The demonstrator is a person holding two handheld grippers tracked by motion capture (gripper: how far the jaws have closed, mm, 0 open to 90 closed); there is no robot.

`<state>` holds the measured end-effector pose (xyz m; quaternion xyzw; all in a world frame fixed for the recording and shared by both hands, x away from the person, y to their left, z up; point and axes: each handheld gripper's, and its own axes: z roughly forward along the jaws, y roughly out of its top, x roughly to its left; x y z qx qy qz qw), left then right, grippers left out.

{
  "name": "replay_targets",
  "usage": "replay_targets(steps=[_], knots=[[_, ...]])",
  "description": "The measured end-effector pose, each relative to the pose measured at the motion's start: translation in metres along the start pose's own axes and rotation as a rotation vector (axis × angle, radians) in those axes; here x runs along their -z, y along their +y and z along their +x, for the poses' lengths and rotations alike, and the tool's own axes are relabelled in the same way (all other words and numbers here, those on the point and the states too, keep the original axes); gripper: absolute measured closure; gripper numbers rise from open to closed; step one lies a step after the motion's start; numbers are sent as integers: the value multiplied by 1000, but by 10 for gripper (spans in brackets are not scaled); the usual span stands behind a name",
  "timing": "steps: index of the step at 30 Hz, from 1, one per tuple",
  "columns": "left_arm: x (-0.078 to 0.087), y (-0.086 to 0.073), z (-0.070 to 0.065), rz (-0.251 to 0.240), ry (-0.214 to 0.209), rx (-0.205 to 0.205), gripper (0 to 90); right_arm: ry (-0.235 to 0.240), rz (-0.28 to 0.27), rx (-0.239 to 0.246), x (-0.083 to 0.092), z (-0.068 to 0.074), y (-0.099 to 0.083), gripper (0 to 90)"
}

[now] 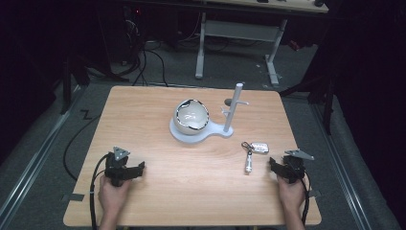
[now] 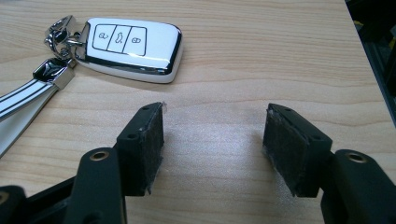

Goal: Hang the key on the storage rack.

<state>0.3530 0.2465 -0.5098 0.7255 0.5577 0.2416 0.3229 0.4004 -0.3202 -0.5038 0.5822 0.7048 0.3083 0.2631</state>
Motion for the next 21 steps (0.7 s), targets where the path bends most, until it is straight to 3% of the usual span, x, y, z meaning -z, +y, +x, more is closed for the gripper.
replay_targets(steps=[21], knots=[[0, 0, 0, 2, 1, -3, 161, 3, 2, 1, 0, 0, 0, 373]])
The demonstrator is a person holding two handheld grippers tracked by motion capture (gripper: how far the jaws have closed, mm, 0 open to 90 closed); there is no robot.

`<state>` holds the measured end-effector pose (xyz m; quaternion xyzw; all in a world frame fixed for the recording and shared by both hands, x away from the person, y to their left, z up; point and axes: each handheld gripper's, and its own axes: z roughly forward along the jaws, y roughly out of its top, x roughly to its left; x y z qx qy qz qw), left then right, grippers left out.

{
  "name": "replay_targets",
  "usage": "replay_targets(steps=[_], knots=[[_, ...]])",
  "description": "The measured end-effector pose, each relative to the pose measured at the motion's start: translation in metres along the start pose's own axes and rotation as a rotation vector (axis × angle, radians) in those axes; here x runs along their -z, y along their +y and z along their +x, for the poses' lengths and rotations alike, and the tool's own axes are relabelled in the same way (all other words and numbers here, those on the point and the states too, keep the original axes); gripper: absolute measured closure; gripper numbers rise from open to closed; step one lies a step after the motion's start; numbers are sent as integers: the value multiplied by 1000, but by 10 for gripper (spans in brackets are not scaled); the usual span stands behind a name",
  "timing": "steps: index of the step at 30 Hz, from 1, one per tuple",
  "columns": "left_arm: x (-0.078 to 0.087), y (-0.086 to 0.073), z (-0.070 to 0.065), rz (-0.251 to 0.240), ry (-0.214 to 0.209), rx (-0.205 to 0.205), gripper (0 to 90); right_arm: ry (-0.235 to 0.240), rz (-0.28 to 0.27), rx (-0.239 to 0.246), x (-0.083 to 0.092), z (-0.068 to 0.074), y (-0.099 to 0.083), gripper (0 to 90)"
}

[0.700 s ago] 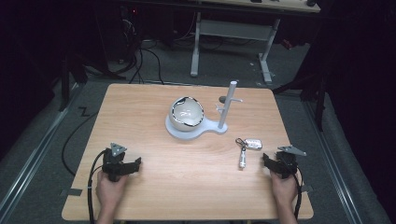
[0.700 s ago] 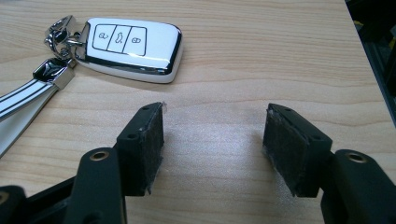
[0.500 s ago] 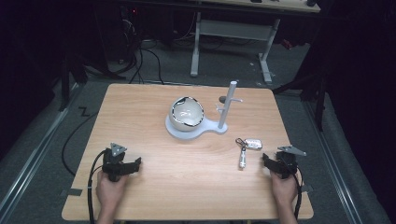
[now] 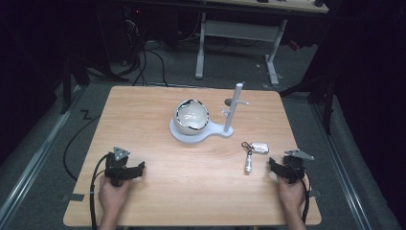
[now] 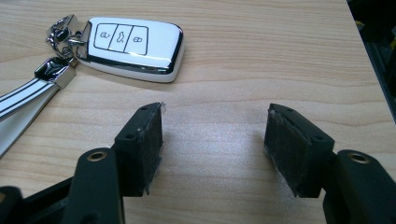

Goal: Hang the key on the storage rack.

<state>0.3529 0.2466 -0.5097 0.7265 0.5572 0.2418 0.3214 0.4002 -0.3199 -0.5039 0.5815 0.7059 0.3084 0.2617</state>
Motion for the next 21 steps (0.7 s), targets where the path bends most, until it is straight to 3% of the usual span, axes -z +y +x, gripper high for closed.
replay_targets(steps=[4, 13, 21], knots=[[0, 0, 0, -3, 1, 4, 161, 13, -4, 9, 0, 2, 0, 414], [0, 0, 0, -1, 1, 2, 161, 13, -7, 16, 0, 3, 0, 415], [0, 0, 0, -1, 0, 2, 160, 15, -8, 22, 1, 8, 0, 493]])
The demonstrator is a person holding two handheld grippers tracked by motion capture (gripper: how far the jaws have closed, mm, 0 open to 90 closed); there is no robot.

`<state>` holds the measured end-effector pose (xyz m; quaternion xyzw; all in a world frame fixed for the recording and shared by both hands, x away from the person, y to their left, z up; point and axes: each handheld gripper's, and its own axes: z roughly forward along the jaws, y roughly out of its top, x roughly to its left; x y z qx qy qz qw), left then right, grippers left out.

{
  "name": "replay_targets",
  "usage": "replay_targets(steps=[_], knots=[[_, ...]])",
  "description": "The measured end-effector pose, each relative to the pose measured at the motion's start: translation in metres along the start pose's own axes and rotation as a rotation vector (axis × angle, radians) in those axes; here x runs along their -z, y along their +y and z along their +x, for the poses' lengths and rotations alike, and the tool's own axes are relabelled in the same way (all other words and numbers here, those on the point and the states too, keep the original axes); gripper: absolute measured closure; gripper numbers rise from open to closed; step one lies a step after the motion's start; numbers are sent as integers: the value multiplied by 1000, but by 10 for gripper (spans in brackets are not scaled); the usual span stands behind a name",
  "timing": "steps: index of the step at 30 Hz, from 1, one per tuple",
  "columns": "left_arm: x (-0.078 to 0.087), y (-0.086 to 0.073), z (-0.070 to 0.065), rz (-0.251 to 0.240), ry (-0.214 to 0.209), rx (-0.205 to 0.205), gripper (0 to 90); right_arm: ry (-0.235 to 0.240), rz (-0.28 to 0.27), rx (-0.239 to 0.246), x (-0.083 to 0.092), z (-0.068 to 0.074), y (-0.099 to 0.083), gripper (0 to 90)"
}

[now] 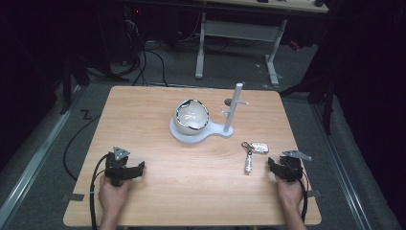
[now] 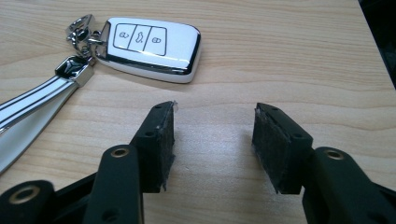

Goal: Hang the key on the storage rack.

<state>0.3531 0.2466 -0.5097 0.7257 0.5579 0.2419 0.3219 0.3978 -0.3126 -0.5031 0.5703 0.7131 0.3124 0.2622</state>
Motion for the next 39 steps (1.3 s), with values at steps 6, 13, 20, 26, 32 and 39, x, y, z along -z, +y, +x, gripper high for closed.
replay_targets(steps=[6, 13, 20, 26, 32, 39], knots=[[0, 0, 0, 1, 1, -1, 160, 28, -18, -4, 7, 5, 1, 518], [0, 0, 0, 1, 1, -1, 160, 56, -32, 47, 16, 14, 6, 557], [0, 0, 0, 1, 0, -1, 160, 114, -37, 77, 16, 24, 12, 585], [0, 0, 0, 1, 0, -1, 159, 150, -48, 77, 12, 31, 19, 591], [0, 0, 0, 0, 0, -1, 159, 168, -46, 103, 3, 40, 30, 583], [0, 0, 0, 2, 0, -1, 160, 157, -32, 141, -10, 48, 47, 464]])
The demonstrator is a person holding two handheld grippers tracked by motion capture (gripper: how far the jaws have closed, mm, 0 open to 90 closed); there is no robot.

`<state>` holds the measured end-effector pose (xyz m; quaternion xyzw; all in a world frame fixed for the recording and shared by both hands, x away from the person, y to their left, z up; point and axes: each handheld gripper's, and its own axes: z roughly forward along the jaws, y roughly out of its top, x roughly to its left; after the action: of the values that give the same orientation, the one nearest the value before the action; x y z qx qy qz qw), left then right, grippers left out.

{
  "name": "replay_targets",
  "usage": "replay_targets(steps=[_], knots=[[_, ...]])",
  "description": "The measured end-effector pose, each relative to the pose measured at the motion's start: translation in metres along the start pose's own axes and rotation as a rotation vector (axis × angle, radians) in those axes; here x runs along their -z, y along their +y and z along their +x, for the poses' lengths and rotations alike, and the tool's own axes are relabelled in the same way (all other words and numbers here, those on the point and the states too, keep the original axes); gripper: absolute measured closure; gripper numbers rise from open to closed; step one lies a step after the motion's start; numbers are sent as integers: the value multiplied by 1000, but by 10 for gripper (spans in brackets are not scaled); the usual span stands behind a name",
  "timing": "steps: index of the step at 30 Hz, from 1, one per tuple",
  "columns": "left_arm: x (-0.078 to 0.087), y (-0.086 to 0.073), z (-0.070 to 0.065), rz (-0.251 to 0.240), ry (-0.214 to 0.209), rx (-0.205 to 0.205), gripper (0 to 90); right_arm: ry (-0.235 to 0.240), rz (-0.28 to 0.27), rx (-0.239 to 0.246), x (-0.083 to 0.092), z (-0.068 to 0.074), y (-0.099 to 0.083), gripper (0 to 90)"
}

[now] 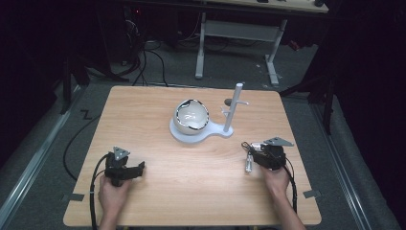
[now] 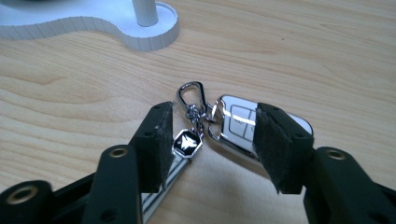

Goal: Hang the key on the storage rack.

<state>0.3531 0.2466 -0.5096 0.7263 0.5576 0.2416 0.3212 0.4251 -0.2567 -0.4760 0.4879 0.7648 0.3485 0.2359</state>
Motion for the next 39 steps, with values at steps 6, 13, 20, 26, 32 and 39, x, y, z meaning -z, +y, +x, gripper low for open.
replay_targets(steps=[6, 13, 20, 26, 32, 39], knots=[[0, 0, 0, -1, 0, 0, 160, -26, 33, 41, -13, -1, 12, 397], [0, 0, 0, -1, -1, 0, 160, -10, 57, 63, -23, -10, 18, 349], [0, 0, 0, -2, -1, 1, 160, 38, 69, 5, -31, -23, 14, 325], [0, 0, 0, -4, -1, 4, 161, 24, 66, 3, -34, -25, 15, 329], [0, 0, 0, -4, -1, 4, 160, 40, 110, 20, -38, -28, 21, 301], [0, 0, 0, -4, -1, 4, 160, 73, 108, -22, -41, -32, 19, 291]])
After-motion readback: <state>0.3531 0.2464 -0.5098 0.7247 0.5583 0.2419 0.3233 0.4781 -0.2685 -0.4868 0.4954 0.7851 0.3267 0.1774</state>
